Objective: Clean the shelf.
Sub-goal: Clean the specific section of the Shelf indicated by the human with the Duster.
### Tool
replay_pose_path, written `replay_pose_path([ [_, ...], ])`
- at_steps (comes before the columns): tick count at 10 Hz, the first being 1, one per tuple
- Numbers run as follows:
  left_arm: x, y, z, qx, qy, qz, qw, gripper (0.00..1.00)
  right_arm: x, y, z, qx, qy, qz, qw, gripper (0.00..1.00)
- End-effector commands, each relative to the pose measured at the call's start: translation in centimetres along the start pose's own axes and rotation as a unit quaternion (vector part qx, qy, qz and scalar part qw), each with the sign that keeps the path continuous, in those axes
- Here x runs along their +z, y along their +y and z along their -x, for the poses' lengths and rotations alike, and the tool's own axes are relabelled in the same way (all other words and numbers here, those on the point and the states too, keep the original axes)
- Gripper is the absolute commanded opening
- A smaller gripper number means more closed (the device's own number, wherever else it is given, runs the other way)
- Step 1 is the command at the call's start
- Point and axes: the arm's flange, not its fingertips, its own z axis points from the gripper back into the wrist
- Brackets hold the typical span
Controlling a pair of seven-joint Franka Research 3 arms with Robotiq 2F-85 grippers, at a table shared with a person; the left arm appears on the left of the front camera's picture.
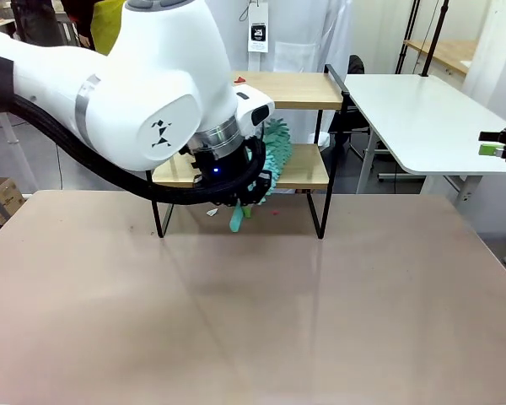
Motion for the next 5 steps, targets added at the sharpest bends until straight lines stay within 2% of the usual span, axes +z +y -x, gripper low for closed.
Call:
replay_pose_path([
  [1,0.9,2.3,0.7,0.036,0.014,-0.051,0.998,0.13,-0.1,0.0,-0.2,0.002,0.002,0.003,1.0,1.0],
  [3,2.1,5.4,1.2,0.063,0.025,-0.098,0.993,0.13,-0.1,0.0,-0.2,0.002,0.002,0.003,1.0,1.0],
  [5,3.5,7.1,1.5,0.089,0.022,-0.191,0.977,0.13,-0.1,0.0,-0.2,0.002,0.002,0.003,1.0,1.0],
])
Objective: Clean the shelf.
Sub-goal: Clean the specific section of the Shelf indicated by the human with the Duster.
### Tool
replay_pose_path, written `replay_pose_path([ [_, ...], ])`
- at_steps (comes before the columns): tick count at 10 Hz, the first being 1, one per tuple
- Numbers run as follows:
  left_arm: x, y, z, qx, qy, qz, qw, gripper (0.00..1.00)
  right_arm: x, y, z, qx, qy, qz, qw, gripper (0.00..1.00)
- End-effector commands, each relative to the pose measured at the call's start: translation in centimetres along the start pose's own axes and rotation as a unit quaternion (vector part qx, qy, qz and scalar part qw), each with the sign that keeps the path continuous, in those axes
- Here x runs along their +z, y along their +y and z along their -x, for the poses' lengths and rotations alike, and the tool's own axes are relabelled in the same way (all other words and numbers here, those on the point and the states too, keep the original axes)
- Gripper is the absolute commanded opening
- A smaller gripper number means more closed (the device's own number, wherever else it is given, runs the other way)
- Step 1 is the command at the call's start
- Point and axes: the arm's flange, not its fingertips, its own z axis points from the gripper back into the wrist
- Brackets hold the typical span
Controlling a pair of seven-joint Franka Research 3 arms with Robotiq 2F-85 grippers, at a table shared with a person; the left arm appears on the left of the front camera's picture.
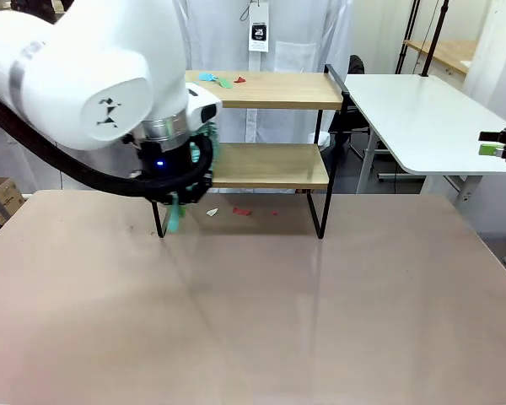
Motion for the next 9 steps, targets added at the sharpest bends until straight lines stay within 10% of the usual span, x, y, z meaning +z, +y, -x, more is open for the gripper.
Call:
replay_pose_path([
  [1,1.4,0.4,1.0,0.025,-0.018,-0.104,0.994,0.13,-0.1,0.0,-0.2,0.002,0.002,0.003,1.0,1.0],
  [5,3.6,-0.9,1.9,0.036,-0.094,-0.154,0.983,0.13,-0.1,0.0,-0.2,0.002,0.002,0.003,1.0,1.0],
  [9,2.6,-0.7,1.9,0.007,-0.058,-0.129,0.99,0.13,-0.1,0.0,-0.2,0.002,0.002,0.003,1.0,1.0],
])
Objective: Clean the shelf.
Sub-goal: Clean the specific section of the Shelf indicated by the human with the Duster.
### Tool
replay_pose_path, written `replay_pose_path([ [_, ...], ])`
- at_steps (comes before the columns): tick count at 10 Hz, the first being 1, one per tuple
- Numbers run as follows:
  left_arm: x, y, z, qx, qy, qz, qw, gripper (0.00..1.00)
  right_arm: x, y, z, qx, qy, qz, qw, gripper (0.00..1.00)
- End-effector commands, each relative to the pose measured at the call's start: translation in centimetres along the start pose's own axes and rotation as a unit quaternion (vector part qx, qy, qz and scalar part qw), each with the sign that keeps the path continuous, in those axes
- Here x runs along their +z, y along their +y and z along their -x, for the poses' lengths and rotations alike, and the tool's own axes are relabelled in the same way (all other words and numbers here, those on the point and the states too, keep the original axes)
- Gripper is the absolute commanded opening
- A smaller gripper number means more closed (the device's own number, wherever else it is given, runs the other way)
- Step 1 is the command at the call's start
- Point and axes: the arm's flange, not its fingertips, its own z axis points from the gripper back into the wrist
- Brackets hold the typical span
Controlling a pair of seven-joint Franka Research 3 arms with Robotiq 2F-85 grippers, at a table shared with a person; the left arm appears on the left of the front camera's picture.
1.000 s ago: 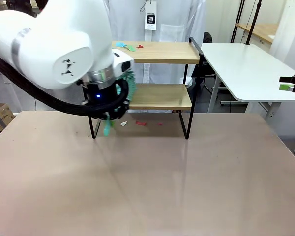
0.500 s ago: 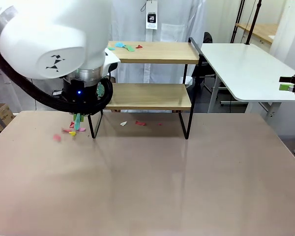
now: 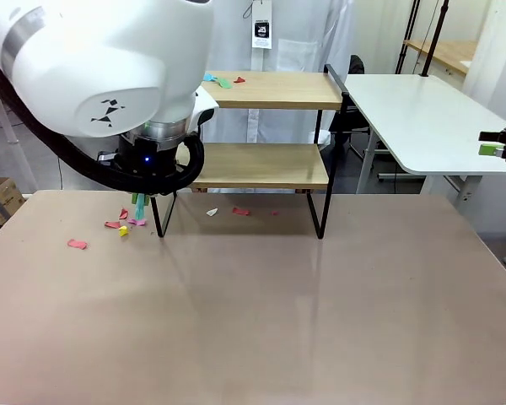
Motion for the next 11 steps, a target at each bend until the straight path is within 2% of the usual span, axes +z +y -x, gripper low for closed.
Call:
replay_pose_path([
  [1,1.3,1.0,0.4,-0.008,-0.03,0.047,0.998,0.13,-0.1,0.0,-0.2,0.002,0.002,0.003,1.0,1.0],
  [4,2.2,3.8,0.9,-0.084,-0.061,0.161,0.982,0.13,-0.1,0.0,-0.2,0.002,0.002,0.003,1.0,1.0],
  [5,2.0,4.5,1.2,-0.123,-0.071,0.197,0.97,0.13,-0.1,0.0,-0.2,0.002,0.002,0.003,1.0,1.0],
  [7,1.3,6.2,1.3,-0.225,-0.092,0.265,0.933,0.13,-0.1,0.0,-0.2,0.002,0.002,0.003,1.0,1.0],
  [9,1.0,8.4,1.0,-0.276,-0.105,0.307,0.905,0.13,-0.1,0.0,-0.2,0.002,0.002,0.003,1.0,1.0],
  [11,0.1,10.8,0.2,-0.374,-0.064,0.373,0.847,0.13,-0.1,0.0,-0.2,0.002,0.002,0.003,1.0,1.0],
])
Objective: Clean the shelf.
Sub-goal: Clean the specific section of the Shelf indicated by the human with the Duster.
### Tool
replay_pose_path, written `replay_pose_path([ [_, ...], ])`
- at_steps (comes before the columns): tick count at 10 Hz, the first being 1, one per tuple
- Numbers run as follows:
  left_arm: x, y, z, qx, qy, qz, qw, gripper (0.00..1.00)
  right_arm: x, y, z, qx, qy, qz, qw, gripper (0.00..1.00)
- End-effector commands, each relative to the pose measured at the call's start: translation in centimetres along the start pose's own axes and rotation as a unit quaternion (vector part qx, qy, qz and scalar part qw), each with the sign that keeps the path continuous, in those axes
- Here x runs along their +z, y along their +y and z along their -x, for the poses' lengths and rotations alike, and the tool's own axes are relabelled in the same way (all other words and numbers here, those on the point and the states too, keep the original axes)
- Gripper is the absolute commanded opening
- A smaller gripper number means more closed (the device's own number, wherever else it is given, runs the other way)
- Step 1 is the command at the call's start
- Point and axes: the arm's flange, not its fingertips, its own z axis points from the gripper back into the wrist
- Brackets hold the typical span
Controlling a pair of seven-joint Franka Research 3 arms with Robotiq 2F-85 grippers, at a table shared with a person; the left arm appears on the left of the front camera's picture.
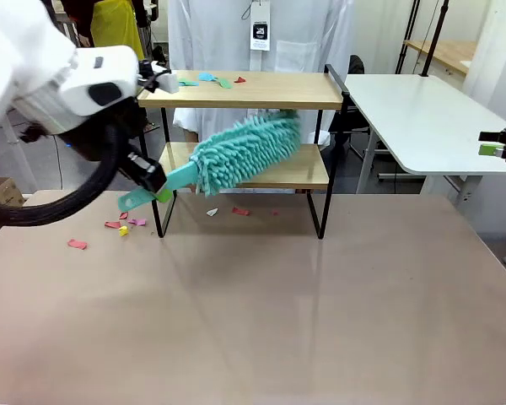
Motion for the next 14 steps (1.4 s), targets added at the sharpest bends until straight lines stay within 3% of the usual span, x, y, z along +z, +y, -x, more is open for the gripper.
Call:
replay_pose_path([
  [1,1.8,3.0,1.3,-0.089,0.046,0.095,0.99,0.13,-0.1,0.0,-0.2,0.003,0.002,0.003,1.0,1.0],
  [3,3.3,4.2,2.1,-0.142,0.112,0.117,0.977,0.13,-0.1,0.0,-0.2,0.003,0.002,0.003,1.0,1.0],
  [5,7.9,4.4,3.3,-0.167,0.166,0.091,0.968,0.13,-0.1,0.0,-0.2,0.003,0.002,0.003,1.0,1.0],
  [7,10.5,4.8,3.8,-0.183,0.281,0.071,0.939,0.13,-0.1,0.0,-0.2,0.003,0.002,0.003,1.0,1.0],
  [9,11.2,5.3,3.3,-0.198,0.355,0.068,0.911,0.13,-0.1,0.0,-0.2,0.003,0.002,0.003,1.0,1.0],
  [11,10.5,5.2,2.6,-0.208,0.389,0.061,0.895,0.13,-0.1,0.0,-0.2,0.003,0.002,0.003,1.0,1.0],
  [12,9.3,5.2,2.4,-0.205,0.408,0.03,0.889,0.13,-0.1,0.0,-0.2,0.003,0.002,0.003,1.0,1.0],
  [13,10.3,4.9,3.5,-0.184,0.374,0.066,0.907,0.13,-0.1,0.0,-0.2,0.003,0.002,0.003,1.0,1.0],
  [14,10.3,4.9,3.5,-0.184,0.374,0.066,0.907,0.13,-0.1,0.0,-0.2,0.003,0.002,0.003,1.0,1.0],
])
